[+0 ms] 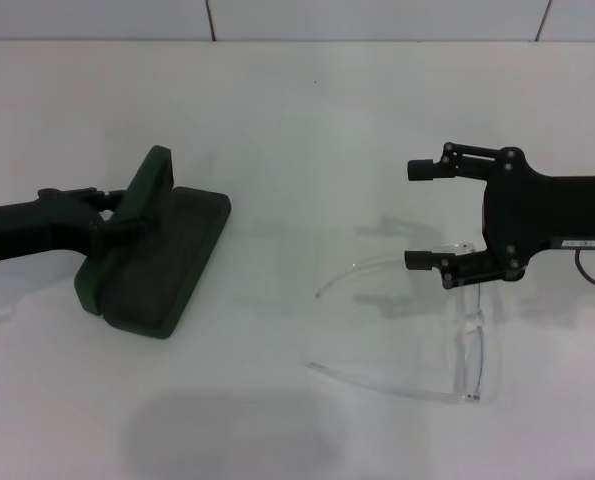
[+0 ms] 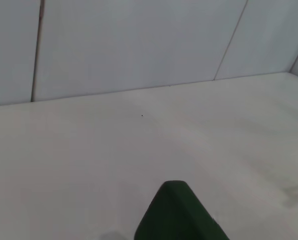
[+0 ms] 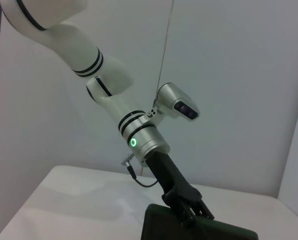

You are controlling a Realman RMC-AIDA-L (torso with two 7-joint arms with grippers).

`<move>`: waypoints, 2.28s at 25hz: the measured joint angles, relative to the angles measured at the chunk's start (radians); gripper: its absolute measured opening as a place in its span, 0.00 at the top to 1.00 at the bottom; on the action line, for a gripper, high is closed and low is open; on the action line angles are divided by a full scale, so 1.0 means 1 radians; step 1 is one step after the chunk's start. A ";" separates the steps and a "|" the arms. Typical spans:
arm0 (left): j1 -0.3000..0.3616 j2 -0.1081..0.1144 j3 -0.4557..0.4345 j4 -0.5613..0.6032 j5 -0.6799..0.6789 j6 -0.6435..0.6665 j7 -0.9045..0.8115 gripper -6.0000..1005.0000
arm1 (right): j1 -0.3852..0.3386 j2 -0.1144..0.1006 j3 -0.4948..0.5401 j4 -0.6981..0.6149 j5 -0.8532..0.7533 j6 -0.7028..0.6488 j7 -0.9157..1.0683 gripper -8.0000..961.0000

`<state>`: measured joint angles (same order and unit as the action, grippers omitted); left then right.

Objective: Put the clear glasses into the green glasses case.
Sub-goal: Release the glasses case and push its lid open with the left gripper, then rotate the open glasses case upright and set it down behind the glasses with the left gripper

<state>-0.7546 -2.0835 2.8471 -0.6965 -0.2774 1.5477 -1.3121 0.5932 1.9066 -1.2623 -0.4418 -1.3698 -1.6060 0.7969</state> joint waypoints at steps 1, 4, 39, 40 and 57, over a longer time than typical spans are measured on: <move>0.000 0.000 0.000 0.000 0.000 0.000 0.000 0.24 | 0.000 0.000 0.000 0.000 0.000 0.000 0.000 0.10; 0.000 0.000 0.000 0.000 -0.003 0.000 -0.002 0.28 | -0.001 0.001 0.000 0.000 0.000 0.000 -0.002 0.10; -0.179 0.002 0.000 0.124 -0.151 -0.014 0.457 0.78 | -0.031 0.026 -0.009 0.000 -0.168 -0.074 -0.123 0.11; -0.193 0.004 0.000 0.144 -0.141 -0.014 0.489 0.78 | -0.032 0.027 -0.009 0.000 -0.169 -0.074 -0.126 0.11; -0.410 -0.005 0.000 0.441 0.258 -0.317 0.573 0.79 | -0.022 0.029 -0.011 0.000 -0.207 -0.070 -0.124 0.11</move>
<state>-1.1646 -2.0886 2.8470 -0.2551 -0.0190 1.2303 -0.7388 0.5712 1.9360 -1.2731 -0.4419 -1.5772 -1.6764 0.6724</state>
